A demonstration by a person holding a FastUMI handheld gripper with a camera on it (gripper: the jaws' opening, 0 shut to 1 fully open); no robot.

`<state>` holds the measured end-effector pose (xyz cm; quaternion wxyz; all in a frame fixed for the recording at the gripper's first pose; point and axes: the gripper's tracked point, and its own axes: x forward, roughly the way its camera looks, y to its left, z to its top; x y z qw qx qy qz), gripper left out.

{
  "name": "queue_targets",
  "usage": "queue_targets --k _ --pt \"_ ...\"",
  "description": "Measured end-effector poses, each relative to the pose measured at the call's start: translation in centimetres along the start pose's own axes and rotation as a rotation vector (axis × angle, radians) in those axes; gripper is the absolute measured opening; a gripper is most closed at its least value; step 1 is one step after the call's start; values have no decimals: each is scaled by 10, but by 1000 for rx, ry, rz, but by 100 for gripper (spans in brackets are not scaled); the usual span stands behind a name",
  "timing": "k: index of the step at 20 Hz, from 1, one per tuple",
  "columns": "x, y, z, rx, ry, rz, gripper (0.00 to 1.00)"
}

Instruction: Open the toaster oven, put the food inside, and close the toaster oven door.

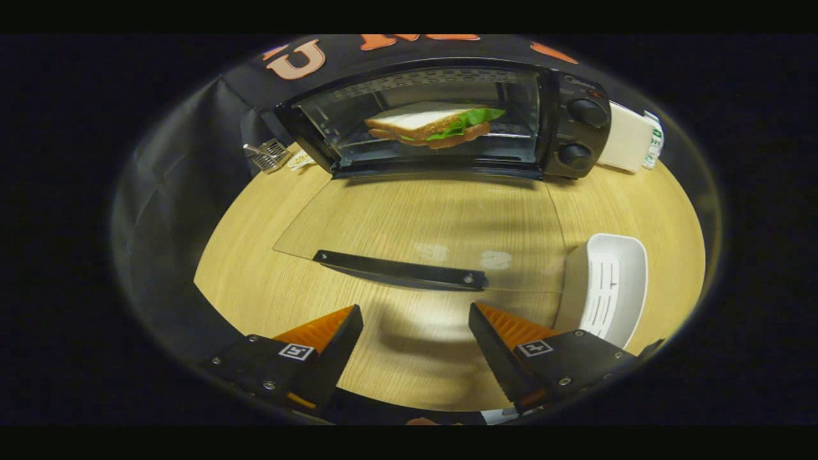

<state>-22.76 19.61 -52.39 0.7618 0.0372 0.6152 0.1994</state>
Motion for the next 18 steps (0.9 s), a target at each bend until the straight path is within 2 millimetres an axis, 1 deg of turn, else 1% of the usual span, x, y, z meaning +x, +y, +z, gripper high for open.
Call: queue_targets --k 2,3,4,6,9,11,13,15,18 --pt "8 5 2 -5 15 1 99" --pt "11 6 9 -11 -2 1 99" --pt "14 6 11 -10 -3 -14 99" --pt "10 8 15 -4 7 -19 99" --pt "-3 13 29 4 -39 -8 99" --pt "-5 12 36 17 -59 -3 99" --pt "-7 16 44 42 -65 10 99" --pt "-9 17 57 35 -96 6 99" --pt "-17 17 79 7 -147 -18 99"
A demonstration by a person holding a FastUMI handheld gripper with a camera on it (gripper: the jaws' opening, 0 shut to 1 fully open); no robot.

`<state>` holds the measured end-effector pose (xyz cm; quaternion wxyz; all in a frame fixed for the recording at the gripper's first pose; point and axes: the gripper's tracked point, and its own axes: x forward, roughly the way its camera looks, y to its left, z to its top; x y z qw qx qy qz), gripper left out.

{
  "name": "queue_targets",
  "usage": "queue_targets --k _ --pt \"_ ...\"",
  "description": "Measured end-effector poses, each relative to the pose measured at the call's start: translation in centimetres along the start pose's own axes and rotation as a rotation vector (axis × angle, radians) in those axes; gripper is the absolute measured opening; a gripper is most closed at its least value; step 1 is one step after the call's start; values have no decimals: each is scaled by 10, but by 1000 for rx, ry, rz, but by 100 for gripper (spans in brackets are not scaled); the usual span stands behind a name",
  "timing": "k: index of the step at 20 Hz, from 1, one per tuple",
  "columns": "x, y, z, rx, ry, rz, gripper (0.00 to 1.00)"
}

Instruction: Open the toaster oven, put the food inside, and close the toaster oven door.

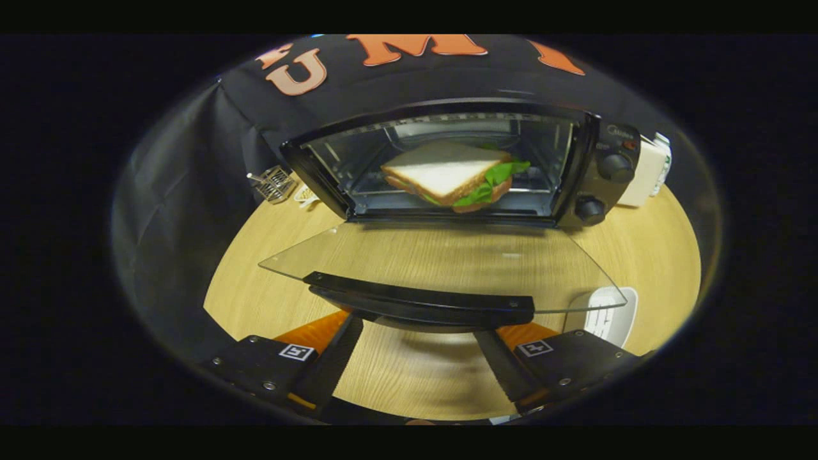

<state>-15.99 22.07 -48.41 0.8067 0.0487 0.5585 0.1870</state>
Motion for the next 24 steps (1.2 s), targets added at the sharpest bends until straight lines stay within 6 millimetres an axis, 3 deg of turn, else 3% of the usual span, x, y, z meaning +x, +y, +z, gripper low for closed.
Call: queue_targets --k 7,17,21,24 --pt "-15 -2 64 10 -113 -13 99" --pt "-29 -18 132 25 -253 -52 99" --pt "-55 -19 145 9 -310 -57 99" --pt "-93 -20 162 -22 -404 -62 99"
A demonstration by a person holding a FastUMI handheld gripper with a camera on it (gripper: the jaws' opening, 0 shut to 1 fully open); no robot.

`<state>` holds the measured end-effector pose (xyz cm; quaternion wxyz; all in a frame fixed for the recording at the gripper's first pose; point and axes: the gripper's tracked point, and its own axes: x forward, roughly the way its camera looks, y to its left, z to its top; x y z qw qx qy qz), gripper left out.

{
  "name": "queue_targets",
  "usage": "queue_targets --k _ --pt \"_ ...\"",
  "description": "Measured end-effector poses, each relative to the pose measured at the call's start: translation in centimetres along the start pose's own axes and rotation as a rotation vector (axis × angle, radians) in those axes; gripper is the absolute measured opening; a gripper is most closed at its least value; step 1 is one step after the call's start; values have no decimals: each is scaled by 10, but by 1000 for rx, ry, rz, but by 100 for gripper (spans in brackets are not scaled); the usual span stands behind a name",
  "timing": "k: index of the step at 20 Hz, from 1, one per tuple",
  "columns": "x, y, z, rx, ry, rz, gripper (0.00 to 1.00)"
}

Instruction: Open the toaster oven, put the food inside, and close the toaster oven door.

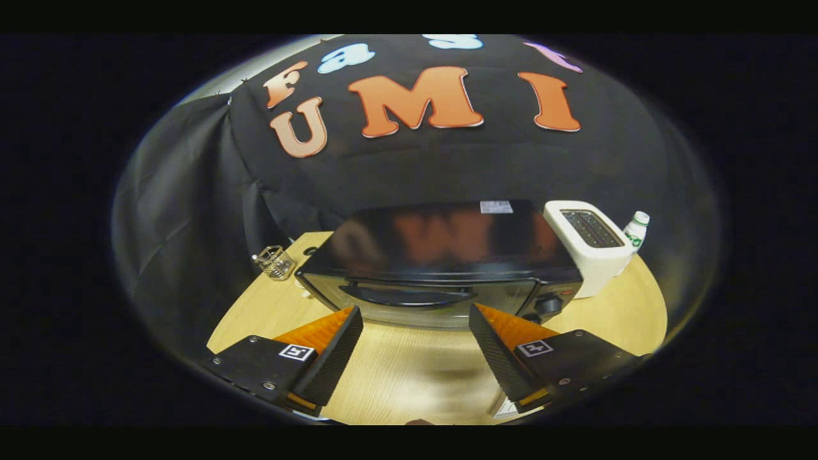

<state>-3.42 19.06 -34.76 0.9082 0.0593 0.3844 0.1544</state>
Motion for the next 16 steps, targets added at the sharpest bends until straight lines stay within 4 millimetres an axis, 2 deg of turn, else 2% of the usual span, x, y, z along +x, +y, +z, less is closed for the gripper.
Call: queue_targets --k 4,10,14,16 --pt "-46 -11 63 -80 -191 -21 99" --pt "-140 -21 172 -180 -519 -70 99" --pt "-194 -32 218 -204 -650 -95 99" --pt "-213 -36 233 -216 -682 -103 99"
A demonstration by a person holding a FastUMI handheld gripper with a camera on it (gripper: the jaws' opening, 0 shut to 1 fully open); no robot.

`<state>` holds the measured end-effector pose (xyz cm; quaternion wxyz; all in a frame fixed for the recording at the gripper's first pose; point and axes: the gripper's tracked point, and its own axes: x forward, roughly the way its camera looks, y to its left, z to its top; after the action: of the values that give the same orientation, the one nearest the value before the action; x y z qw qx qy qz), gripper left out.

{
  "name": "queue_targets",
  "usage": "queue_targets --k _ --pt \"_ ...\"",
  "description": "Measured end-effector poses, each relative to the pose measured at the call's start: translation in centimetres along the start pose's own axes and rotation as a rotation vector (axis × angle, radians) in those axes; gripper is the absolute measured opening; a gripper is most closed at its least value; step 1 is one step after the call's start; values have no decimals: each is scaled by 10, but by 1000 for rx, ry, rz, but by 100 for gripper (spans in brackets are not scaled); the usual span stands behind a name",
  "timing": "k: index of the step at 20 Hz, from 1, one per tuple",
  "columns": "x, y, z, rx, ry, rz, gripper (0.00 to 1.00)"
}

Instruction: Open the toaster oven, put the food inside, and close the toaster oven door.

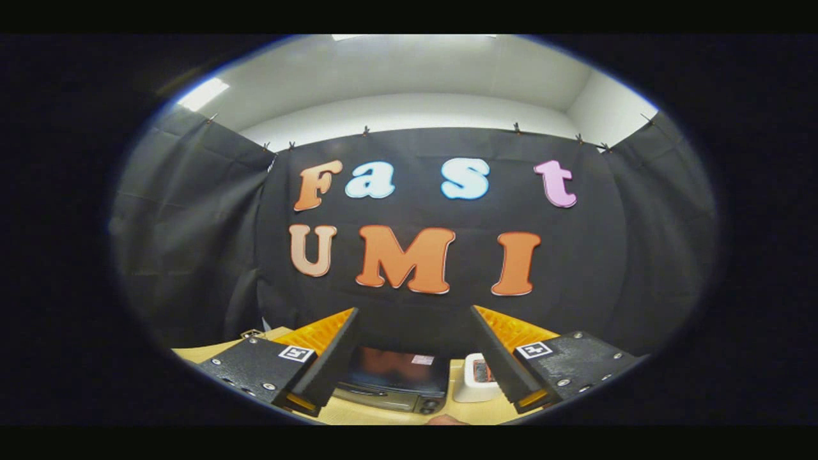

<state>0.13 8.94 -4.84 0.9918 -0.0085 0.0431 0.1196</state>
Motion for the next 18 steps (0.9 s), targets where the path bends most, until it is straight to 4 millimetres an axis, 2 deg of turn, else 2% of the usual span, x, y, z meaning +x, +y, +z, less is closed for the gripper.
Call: queue_targets --k 6,14,18 --pt "-18 -35 51 -25 -109 -54 99" --pt "-36 -74 82 -5 -197 -111 99" --pt "-38 -82 92 -23 -231 -128 99"
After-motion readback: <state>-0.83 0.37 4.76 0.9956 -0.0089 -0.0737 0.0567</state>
